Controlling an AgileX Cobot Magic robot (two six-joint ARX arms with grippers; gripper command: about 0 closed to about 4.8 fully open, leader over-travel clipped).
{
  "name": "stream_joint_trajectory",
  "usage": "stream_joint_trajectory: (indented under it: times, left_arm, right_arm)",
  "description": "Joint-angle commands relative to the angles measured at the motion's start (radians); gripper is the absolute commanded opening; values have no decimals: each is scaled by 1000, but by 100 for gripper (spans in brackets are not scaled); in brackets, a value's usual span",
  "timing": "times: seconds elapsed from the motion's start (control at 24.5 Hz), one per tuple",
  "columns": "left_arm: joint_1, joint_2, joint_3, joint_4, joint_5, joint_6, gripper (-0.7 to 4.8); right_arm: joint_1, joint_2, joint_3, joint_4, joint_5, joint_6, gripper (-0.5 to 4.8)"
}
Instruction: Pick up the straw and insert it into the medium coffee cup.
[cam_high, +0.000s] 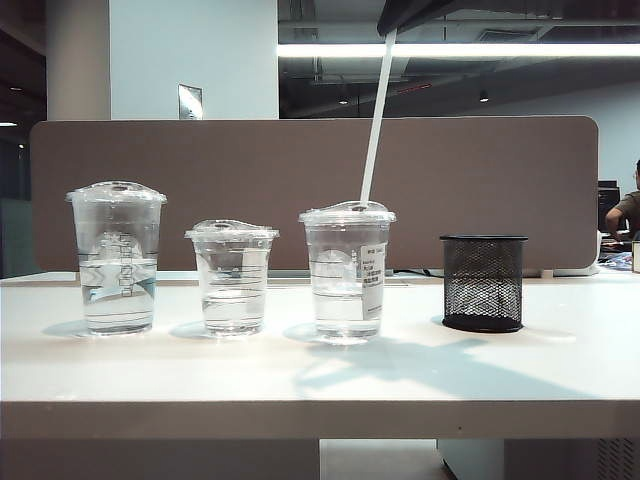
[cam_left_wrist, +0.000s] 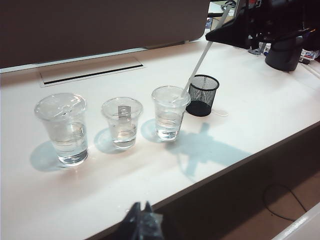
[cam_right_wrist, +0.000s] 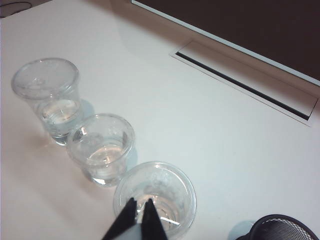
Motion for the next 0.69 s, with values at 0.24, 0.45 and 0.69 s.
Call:
stream_joint_trajectory:
  times: [0.24,0.45,0.69]
  left_arm:
    - [2,2,1,6,4,0,-4]
    - [2,2,1,6,4,0,-4]
    - [2,2,1,6,4,1,-4]
  right_arm:
    - [2,63,4,2,-2,-3,21]
    - [2,160,4,62,-14,-3,35]
    - [2,198,4,141,-40,-3,479]
